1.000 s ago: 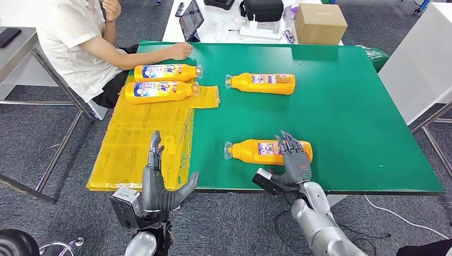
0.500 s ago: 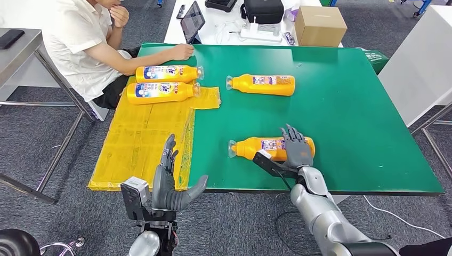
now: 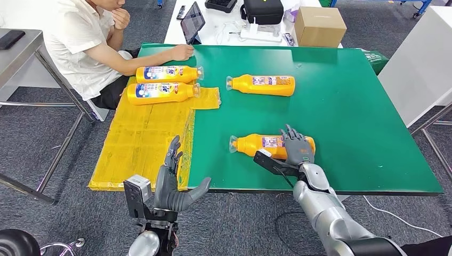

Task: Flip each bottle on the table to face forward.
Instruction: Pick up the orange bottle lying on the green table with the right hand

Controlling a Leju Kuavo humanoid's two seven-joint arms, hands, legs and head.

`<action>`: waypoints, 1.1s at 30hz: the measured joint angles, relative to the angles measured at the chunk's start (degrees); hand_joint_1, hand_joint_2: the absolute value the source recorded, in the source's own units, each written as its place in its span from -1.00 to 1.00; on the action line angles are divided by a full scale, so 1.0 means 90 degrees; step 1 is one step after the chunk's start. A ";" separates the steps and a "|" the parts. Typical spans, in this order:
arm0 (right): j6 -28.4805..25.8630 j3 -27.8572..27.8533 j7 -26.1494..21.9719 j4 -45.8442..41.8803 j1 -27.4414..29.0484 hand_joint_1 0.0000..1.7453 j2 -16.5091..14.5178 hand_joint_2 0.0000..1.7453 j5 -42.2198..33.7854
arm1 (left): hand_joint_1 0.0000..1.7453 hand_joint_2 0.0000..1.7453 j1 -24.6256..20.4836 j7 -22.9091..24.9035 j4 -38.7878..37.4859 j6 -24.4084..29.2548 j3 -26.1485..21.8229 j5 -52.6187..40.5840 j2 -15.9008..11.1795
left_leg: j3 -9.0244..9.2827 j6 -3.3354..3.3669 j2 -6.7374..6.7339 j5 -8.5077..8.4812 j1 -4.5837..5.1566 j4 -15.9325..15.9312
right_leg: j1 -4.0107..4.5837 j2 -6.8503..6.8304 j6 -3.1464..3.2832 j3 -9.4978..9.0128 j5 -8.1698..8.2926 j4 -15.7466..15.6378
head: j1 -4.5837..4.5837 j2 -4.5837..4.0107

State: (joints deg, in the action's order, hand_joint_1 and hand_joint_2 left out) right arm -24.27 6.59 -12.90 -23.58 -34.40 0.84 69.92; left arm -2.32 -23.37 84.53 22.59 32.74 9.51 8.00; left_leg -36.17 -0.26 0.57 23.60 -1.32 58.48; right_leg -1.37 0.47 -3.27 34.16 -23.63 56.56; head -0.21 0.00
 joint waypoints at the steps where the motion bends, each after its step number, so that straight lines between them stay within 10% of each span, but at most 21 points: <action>1: 0.0055 0.0013 -0.0077 -0.0002 -0.0002 1.00 0.0010 1.00 -0.0090 | -1.00 1.00 0.0000 0.0014 0.0001 -0.0023 -0.0002 -0.0003 0.0000 | 0.0002 0.0000 0.0001 0.0000 0.0000 0.0000 | 0.0000 0.0000 0.0000 -0.0002 0.0000 0.0000 | 0.0001 0.0000; 25: 0.0962 0.0011 -0.1105 -0.0134 -0.0034 1.00 0.0050 1.00 -0.1772 | -1.00 1.00 -0.0001 -0.0008 0.0005 -0.0216 -0.0024 -0.0118 0.0002 | 0.0077 -0.0004 -0.0038 0.0022 -0.0004 -0.0001 | 0.0004 0.0040 0.0003 -0.0051 0.0001 -0.0001 | -0.0001 0.0000; 33: 0.2144 -0.0038 -0.2025 -0.0816 0.0285 1.00 -0.0341 1.00 -0.3574 | -1.00 1.00 0.0002 -0.0229 -0.0032 0.0315 -0.0111 0.0211 0.0084 | 0.0096 -0.0014 -0.0056 0.0029 -0.0011 -0.0002 | 0.0011 0.0067 0.0005 -0.0061 0.0001 -0.0001 | 0.0002 0.0000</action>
State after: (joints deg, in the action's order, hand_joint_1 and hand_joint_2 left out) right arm -4.97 6.25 -31.12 -30.92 -31.83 -2.23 37.75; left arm -2.30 -25.42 84.24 25.42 31.74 11.40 8.75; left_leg -35.31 -0.39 0.06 23.86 -1.42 58.46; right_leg -1.27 1.08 -3.22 33.61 -23.62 56.55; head -0.19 0.00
